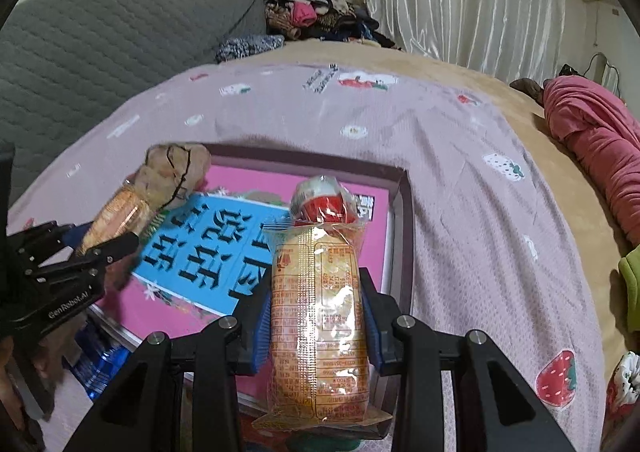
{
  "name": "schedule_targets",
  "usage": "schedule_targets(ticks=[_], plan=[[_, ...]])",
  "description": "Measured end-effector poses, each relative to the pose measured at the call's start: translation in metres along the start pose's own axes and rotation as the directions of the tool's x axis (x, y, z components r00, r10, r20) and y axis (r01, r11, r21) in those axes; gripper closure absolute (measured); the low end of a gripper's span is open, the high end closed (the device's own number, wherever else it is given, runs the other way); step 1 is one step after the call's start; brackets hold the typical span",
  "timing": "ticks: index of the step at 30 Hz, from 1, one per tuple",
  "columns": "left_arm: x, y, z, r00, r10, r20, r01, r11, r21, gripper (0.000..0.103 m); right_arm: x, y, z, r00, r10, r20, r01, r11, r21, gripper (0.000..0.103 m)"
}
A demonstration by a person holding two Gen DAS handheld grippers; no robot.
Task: Organize objects
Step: 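Carry the wafer pack with the right tool while the left tool carries its pack over the pink tray, then lower and open the right tool onto the tray while the left tool releases its wafer pack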
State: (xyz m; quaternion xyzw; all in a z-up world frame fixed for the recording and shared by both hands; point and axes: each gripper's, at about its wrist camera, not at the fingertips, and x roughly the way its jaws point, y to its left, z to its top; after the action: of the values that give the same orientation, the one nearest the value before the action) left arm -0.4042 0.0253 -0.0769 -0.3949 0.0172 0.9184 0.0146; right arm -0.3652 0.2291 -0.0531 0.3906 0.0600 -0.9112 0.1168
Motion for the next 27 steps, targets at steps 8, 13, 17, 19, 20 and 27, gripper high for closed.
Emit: schedule_targets(ticks=[8, 13, 17, 19, 20, 27], plan=[[0.011, -0.005, -0.005, 0.999, 0.000, -0.032, 0.000, 1.000, 0.016, 0.063, 0.016, -0.003, -0.006, 0.999, -0.003, -0.054, 0.003, 1.000, -0.006, 0.065], [0.015, -0.007, -0.006, 0.999, -0.001, -0.039, 0.002, 1.000, 0.021, 0.063, 0.021, -0.003, -0.007, 0.997, -0.004, -0.072, 0.003, 1.000, -0.004, 0.064], [0.018, -0.007, -0.008, 0.999, 0.005, -0.053, -0.004, 1.000, 0.017, 0.062, 0.026, -0.003, -0.009, 0.996, -0.004, -0.095, 0.004, 1.000, 0.000, 0.064], [0.019, -0.007, -0.007, 0.998, 0.006, -0.055, -0.005, 1.000, 0.015, 0.062, 0.028, -0.003, -0.010, 0.995, -0.010, -0.102, 0.011, 1.000, 0.001, 0.064], [0.020, -0.007, -0.007, 0.998, 0.006, -0.056, -0.005, 1.000, 0.016, 0.062, 0.028, -0.003, -0.010, 0.994, -0.011, -0.104, 0.011, 1.000, 0.000, 0.064], [0.021, -0.008, -0.007, 0.998, 0.008, -0.056, -0.007, 1.000, 0.013, 0.062, 0.029, -0.005, -0.012, 0.994, -0.012, -0.106, 0.013, 1.000, 0.006, 0.064]])
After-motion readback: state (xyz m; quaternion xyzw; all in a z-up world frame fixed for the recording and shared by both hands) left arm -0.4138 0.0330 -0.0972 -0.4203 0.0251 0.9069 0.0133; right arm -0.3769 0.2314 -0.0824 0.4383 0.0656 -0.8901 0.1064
